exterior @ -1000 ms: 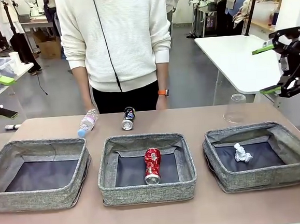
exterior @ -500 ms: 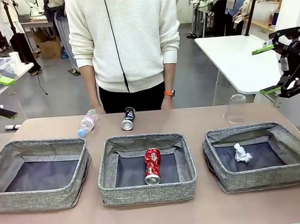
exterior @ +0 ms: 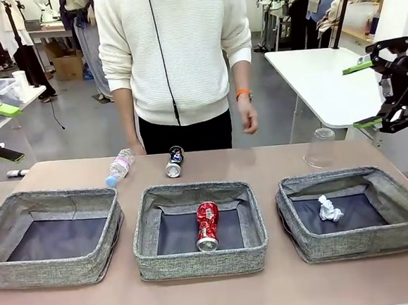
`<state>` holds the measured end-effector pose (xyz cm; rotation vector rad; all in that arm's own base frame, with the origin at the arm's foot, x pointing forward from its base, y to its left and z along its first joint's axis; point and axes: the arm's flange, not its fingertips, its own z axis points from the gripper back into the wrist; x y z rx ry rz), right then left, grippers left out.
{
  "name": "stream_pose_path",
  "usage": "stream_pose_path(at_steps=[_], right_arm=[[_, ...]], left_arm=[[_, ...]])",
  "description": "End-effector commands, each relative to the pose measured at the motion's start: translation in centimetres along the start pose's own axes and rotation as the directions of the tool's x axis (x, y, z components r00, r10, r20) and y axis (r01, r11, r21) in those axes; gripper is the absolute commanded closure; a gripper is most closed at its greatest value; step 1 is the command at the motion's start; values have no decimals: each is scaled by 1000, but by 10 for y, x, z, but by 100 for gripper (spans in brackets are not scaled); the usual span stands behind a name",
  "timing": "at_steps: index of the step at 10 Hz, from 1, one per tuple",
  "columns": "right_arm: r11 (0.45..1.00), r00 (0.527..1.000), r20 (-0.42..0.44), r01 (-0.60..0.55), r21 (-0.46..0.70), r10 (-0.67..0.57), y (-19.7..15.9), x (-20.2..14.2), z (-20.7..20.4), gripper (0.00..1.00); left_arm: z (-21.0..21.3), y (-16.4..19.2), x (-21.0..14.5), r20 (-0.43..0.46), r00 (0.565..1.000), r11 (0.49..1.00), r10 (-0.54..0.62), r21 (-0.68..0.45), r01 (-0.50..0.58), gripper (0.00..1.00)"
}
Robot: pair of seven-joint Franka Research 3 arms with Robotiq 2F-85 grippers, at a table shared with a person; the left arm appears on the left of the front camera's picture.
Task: Sort the waste into the appropriate baskets.
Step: Pick up the waste item pointed out by the person.
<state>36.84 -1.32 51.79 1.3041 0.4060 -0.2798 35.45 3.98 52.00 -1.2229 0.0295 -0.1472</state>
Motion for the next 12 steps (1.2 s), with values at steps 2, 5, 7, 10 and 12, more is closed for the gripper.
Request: stream_pose_path(at_steps=[2,5,7,10,12], right_arm=[[1000,1000,-6,4,20,-4,4,-2,0,0],[1000,1000,-6,4,20,-4,4,-2,0,0],[1000,1000,-6,4,20,-4,4,-2,0,0],[972,972,-30,-234,-34,233,3,4,5,0],[618,599,195,-785,-46,776,7,55,35,0]], left_arm=[[0,-1,-2,-8,1000,1000,4,5,-4,0],[0,-1,-2,-8,1000,1000,4,5,-4,0],[0,-1,-2,-8,1000,1000,4,5,-4,0],[0,-1,-2,-8,1000,1000,4,5,-4,0],[0,-1,-2,-8,1000,1000,4,5,-4,0]])
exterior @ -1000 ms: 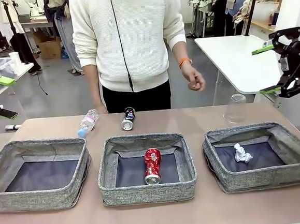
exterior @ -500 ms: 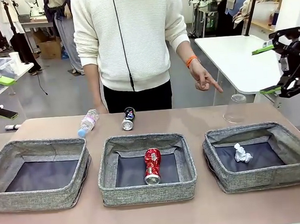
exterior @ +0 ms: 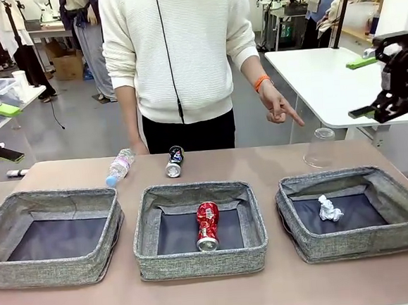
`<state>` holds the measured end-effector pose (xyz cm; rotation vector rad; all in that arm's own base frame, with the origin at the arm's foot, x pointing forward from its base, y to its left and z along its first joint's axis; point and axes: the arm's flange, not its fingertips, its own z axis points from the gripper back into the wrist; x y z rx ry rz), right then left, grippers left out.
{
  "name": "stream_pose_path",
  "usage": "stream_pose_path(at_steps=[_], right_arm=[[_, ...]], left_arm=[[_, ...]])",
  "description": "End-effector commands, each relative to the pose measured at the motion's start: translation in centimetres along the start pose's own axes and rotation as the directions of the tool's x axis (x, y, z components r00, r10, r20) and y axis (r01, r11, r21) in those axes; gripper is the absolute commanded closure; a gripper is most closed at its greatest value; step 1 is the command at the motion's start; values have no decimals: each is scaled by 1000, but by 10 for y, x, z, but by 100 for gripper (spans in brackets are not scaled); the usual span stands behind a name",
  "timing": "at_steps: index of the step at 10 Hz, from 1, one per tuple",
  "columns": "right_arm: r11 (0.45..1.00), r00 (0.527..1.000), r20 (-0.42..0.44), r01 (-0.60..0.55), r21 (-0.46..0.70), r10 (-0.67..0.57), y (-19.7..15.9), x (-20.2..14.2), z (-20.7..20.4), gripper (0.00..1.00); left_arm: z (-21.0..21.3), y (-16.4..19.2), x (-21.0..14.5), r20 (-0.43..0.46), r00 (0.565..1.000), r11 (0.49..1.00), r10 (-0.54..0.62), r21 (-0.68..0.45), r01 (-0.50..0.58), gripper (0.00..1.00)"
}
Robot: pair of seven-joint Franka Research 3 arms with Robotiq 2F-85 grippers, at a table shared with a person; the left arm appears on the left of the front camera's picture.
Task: Sort the waste into the appropriate baskets.
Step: Pick up the waste item pointed out by the person.
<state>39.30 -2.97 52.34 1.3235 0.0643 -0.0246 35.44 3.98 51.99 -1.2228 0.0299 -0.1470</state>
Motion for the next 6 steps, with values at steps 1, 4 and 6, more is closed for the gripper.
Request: stream_pose_path(at_steps=[1,4,6], right_arm=[[743,722,210,-668,-34,659,-31,53,26,0],[650,503,419,-655,-385,756,-67,87,56,0],[853,800,300,-506,-124,519,-62,79,61,0]], left_arm=[[0,-1,-2,-8,1000,1000,4,5,-4,0],[0,-1,-2,-8,1000,1000,4,5,-4,0],[0,-1,-2,-8,1000,1000,4,5,-4,0]])
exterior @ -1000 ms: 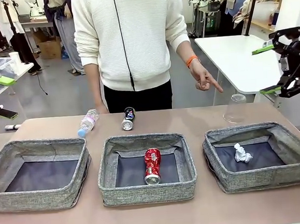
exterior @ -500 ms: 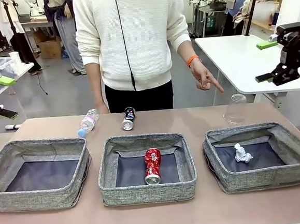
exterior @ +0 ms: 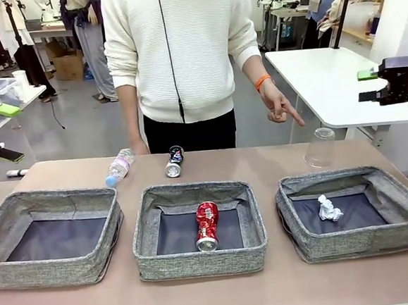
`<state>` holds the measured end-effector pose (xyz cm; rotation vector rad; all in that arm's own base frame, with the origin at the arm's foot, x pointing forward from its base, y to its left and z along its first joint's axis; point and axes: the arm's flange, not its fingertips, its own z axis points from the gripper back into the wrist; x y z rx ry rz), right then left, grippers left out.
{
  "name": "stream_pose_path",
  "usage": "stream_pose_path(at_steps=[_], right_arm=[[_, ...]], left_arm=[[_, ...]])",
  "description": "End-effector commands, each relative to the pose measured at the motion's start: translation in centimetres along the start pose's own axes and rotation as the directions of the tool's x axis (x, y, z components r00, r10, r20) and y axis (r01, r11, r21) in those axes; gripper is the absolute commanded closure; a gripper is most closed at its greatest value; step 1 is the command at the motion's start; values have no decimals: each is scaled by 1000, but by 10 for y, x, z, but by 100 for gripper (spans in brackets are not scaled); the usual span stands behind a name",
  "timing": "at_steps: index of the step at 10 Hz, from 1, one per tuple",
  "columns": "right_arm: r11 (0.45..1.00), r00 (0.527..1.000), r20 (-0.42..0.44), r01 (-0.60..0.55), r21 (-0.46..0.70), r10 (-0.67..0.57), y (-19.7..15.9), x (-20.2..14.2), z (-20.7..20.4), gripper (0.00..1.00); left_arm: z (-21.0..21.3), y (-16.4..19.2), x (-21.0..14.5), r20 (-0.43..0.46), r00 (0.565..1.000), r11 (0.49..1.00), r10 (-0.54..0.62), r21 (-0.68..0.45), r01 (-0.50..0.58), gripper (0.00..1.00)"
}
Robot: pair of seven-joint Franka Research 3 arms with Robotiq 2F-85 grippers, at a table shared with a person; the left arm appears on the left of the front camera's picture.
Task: Sort the waste into the appropriate baskets.
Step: Pick up the waste item pointed out by the person.
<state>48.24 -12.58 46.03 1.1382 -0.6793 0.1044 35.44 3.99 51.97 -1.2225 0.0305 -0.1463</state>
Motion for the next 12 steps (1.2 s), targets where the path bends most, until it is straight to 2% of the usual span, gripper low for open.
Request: stream_pose_path(at_steps=[1,2,3,4,5,6,7,8,9,10,11,12], right_arm=[[1000,1000,-4,-2,7,2,1,0,-1,0],[930,942,59,-315,-191,331,1,3,-4,0],[776,786,201,-469,-422,585,-27,27,-10,0],[696,606,346,-586,-415,716,-54,45,-18,0],[591,455,385,-693,-414,803,-73,57,-24,0],[576,477,327,-713,-399,816,-85,58,-28,0],[609,560,247,-681,-406,791,-94,60,-29,0],[772,811,192,-413,-483,553,-81,55,-22,0],[730,680,269,-606,-318,682,-82,62,-17,0],[720,696,228,-579,-382,681,-99,59,-18,0],[642,634,105,-762,-87,766,-110,60,-21,0],[558,597,14,-757,341,802,-136,63,-20,0]], left_arm=[[0,-2,-2,-8,1000,1000,3,5,-3,0],[0,-2,-2,-8,1000,1000,3,5,-3,0],[0,-2,-2,-8,1000,1000,3,5,-3,0],[0,-2,-2,-8,1000,1000,3,5,-3,0],[0,-2,-2,-8,1000,1000,3,5,-3,0],[0,-2,-2,-8,1000,1000,3,5,-3,0],[0,-2,-2,-8,1000,1000,3,5,-3,0],[0,-2,-2,-8,1000,1000,3,5,-3,0],[0,-2,-2,-8,1000,1000,3,5,-3,0],[0,-2,-2,-8,1000,1000,3,5,-3,0],[0,-2,-2,-8,1000,1000,3,5,-3,0],[0,-2,-2,-8,1000,1000,3,5,-3,0]])
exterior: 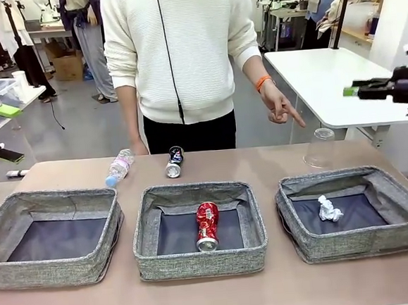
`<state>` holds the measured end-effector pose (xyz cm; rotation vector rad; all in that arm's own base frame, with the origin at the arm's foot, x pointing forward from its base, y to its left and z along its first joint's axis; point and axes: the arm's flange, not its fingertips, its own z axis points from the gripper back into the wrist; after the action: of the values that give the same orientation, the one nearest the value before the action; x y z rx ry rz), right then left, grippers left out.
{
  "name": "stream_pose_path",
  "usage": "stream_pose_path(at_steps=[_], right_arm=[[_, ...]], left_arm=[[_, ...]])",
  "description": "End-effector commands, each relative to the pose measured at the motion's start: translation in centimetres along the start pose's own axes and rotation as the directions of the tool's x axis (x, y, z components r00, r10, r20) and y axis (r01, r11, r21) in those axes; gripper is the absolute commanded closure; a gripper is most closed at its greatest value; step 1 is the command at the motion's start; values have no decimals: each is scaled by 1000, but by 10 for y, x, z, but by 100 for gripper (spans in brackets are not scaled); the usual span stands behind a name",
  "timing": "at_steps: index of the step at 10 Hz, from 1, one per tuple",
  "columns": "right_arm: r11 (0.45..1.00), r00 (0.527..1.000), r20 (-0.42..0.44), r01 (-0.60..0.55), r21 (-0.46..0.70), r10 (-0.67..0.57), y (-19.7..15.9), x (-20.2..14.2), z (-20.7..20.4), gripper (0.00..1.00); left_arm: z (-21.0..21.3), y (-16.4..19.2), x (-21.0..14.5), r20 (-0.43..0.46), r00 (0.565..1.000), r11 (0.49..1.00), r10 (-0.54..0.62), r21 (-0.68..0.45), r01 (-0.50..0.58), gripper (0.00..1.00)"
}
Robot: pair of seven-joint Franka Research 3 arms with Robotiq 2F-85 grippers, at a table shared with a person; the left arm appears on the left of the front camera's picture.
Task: Sort the waste into the appropriate baskets.
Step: Pick up the waste item pointed out by the person.
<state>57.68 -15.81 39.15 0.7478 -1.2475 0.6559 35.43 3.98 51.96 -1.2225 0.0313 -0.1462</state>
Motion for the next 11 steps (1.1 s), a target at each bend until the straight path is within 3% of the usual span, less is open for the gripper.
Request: stream_pose_path(at_steps=[1,2,3,4,5,6,7,11], right_arm=[[672,993,-94,22,740,71,-48,-16,12,0],[618,997,-74,45,785,21,-62,-18,17,0],[628,998,-22,-22,778,62,-70,-20,21,0],[793,991,116,-118,598,60,-70,-17,6,0],[895,980,126,-192,403,153,-65,-22,-15,0],[892,963,96,-268,364,250,-63,-33,-30,0],[879,969,53,-240,413,239,-65,-43,-36,0],[905,946,-84,-271,329,314,-72,-68,-43,0]], left_arm=[[0,-2,-2,-7,1000,1000,2,5,-2,0],[0,-2,-2,-7,1000,1000,2,5,-2,0],[0,-2,-2,-7,1000,1000,2,5,-2,0],[0,-2,-2,-7,1000,1000,2,5,-2,0],[0,-2,-2,-7,1000,1000,2,5,-2,0],[0,-2,-2,-7,1000,1000,2,5,-2,0],[0,-2,-2,-7,1000,1000,2,5,-2,0],[0,-2,-2,-7,1000,1000,2,5,-2,0]])
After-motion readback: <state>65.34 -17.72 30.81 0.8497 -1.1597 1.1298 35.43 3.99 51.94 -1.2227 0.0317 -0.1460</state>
